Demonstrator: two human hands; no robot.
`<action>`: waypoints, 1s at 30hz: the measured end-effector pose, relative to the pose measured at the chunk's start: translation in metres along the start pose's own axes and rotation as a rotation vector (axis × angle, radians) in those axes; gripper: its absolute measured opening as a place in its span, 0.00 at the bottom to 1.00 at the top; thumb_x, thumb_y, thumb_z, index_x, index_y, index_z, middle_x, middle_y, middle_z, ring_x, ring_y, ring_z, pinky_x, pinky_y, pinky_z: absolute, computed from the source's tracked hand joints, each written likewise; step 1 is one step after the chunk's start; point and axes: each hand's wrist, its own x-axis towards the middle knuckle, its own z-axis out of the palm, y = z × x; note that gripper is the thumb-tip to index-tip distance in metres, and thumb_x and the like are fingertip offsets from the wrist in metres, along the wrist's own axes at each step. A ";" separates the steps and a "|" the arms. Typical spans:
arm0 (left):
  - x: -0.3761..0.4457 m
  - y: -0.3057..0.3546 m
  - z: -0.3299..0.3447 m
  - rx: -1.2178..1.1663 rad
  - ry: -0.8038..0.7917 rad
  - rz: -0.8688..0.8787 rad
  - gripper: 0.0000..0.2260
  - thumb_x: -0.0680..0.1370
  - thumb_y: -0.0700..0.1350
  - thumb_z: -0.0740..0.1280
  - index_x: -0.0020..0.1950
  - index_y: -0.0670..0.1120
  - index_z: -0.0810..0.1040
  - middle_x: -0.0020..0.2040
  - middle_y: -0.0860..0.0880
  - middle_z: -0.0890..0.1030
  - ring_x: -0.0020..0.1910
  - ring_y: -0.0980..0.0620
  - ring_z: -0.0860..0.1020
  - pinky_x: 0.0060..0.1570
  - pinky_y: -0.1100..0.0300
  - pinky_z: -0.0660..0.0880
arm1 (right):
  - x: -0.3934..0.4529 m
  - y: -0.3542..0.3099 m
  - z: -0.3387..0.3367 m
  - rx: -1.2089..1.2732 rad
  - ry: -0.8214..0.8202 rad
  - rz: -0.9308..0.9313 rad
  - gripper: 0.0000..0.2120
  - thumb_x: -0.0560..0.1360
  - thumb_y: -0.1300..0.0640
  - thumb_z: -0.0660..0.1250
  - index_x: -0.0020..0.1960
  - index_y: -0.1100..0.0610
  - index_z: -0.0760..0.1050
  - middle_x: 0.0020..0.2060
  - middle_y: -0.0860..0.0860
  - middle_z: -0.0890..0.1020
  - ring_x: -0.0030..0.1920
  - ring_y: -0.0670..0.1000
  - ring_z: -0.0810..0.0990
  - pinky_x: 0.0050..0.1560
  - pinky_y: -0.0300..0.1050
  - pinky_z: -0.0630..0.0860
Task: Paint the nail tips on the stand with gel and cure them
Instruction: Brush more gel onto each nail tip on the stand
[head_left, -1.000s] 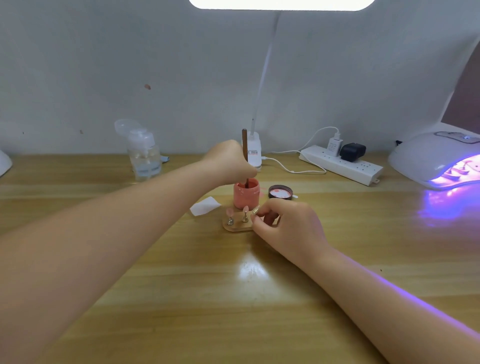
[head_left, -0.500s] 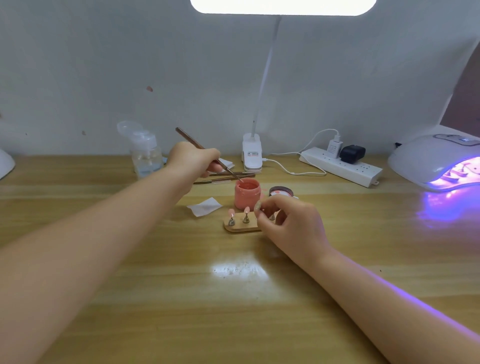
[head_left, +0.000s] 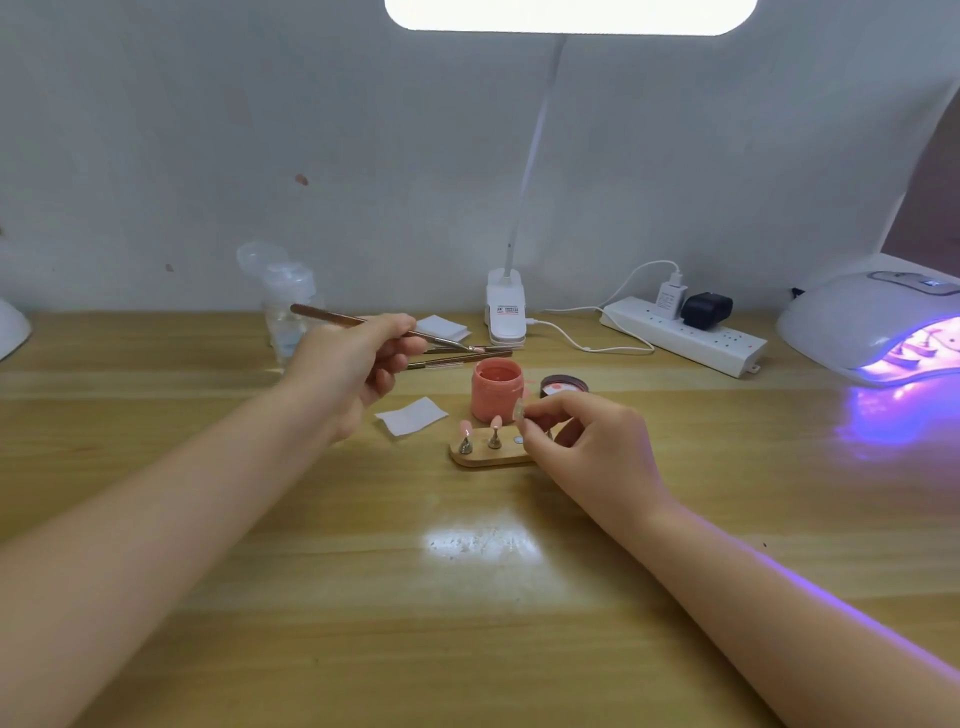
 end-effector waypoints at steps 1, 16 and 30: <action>-0.007 -0.002 -0.001 -0.043 -0.029 -0.003 0.03 0.75 0.42 0.71 0.45 0.42 0.82 0.34 0.49 0.84 0.26 0.59 0.76 0.25 0.70 0.70 | 0.000 0.000 0.000 0.001 -0.001 0.002 0.04 0.70 0.61 0.74 0.43 0.53 0.84 0.33 0.39 0.81 0.30 0.41 0.75 0.36 0.32 0.70; -0.084 -0.048 -0.014 0.277 -0.264 0.554 0.07 0.75 0.46 0.68 0.50 0.55 0.83 0.46 0.51 0.86 0.45 0.55 0.83 0.43 0.65 0.78 | 0.001 0.000 0.000 0.080 -0.012 -0.003 0.08 0.72 0.62 0.73 0.40 0.48 0.82 0.32 0.38 0.80 0.29 0.41 0.74 0.34 0.29 0.68; -0.090 -0.056 -0.011 0.634 -0.273 0.925 0.10 0.76 0.40 0.67 0.57 0.45 0.82 0.45 0.47 0.83 0.45 0.51 0.80 0.49 0.58 0.75 | 0.000 0.002 0.000 0.071 -0.059 -0.041 0.04 0.73 0.61 0.73 0.47 0.55 0.85 0.35 0.47 0.82 0.29 0.46 0.73 0.36 0.37 0.70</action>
